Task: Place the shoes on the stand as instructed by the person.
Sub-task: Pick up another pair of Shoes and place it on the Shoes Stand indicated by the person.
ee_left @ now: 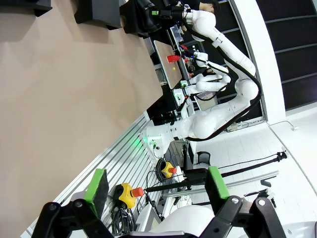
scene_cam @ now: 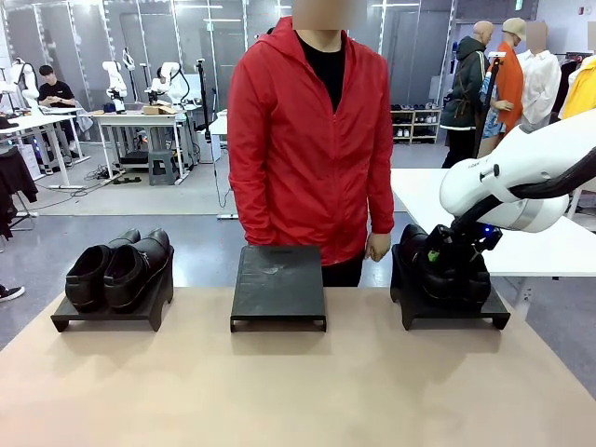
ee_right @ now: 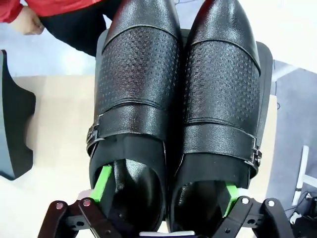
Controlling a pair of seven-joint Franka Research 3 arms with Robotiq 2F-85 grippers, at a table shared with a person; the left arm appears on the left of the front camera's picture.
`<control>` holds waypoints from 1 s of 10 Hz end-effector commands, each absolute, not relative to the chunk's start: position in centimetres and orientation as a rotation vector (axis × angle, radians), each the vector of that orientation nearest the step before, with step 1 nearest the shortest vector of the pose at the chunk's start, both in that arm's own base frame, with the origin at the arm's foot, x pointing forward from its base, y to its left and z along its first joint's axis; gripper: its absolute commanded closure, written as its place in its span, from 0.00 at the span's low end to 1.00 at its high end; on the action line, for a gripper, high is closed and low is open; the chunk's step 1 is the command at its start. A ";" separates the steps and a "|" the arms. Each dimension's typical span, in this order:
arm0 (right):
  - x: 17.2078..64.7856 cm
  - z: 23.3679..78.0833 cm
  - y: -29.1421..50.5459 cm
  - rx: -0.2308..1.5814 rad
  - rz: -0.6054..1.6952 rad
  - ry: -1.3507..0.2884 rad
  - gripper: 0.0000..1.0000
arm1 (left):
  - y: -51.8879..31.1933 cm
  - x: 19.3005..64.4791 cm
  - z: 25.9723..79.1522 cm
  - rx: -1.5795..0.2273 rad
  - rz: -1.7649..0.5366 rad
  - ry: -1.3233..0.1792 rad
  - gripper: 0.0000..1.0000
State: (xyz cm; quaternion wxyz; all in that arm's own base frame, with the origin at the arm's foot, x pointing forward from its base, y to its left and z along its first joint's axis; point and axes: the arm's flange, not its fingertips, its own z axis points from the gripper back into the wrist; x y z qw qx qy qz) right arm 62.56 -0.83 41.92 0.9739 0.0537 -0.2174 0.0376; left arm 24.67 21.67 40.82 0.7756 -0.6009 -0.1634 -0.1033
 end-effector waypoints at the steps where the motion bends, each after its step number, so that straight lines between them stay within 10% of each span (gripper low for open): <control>1: 62.6 41.7 -1.0 0.108 0.074 -0.437 0.00 | 21.6 24.5 40.9 -1.309 -0.247 -0.369 0.00; 10: 58.5 45.2 -0.6 0.211 0.143 -0.416 0.00 | 21.6 24.5 40.9 -1.309 -0.247 -0.369 0.00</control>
